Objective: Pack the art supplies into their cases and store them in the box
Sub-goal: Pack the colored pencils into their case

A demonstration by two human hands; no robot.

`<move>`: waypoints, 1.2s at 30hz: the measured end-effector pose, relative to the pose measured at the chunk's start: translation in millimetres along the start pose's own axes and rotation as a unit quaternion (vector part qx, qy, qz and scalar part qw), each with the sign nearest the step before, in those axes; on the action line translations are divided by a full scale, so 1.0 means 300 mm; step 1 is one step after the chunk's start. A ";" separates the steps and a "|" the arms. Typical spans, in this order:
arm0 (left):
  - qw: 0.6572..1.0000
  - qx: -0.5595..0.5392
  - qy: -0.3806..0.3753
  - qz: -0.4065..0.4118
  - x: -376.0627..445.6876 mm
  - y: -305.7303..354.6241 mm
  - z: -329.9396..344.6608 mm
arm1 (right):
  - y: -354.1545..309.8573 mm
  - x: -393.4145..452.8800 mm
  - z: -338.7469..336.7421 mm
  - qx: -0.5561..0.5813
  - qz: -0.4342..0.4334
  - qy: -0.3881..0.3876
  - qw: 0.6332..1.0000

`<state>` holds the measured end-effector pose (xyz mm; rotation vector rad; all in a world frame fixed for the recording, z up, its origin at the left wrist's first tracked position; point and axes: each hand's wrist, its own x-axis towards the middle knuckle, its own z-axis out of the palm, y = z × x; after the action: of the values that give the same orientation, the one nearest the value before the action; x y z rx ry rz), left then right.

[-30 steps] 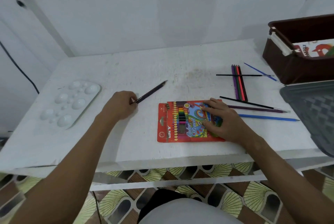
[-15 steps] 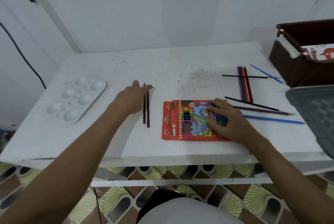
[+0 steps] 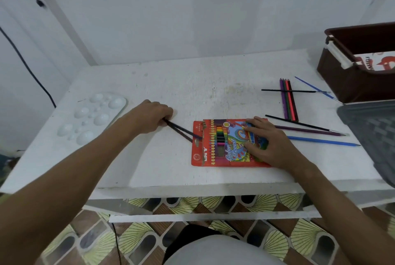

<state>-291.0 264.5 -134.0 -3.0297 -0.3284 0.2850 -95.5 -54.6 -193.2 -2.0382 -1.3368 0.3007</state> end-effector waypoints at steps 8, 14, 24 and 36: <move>0.993 0.041 0.018 -0.113 -0.109 -0.011 -0.063 | -0.005 0.002 -0.003 -0.002 0.000 0.000 1.000; 0.990 0.070 0.079 -0.089 -0.207 0.081 -0.063 | -0.006 0.000 -0.001 -0.002 0.002 -0.002 1.000; 0.974 0.005 0.221 -0.044 -0.308 0.104 0.030 | -0.008 -0.001 0.001 0.003 -0.001 0.002 1.000; 0.965 -0.007 0.256 -0.053 -0.353 0.175 0.101 | -0.015 0.000 0.001 -0.007 0.009 0.000 1.000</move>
<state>-387.6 191.9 -150.3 -2.9374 -0.4422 -0.5026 -98.9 -53.6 -190.7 -2.0630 -1.3234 0.3006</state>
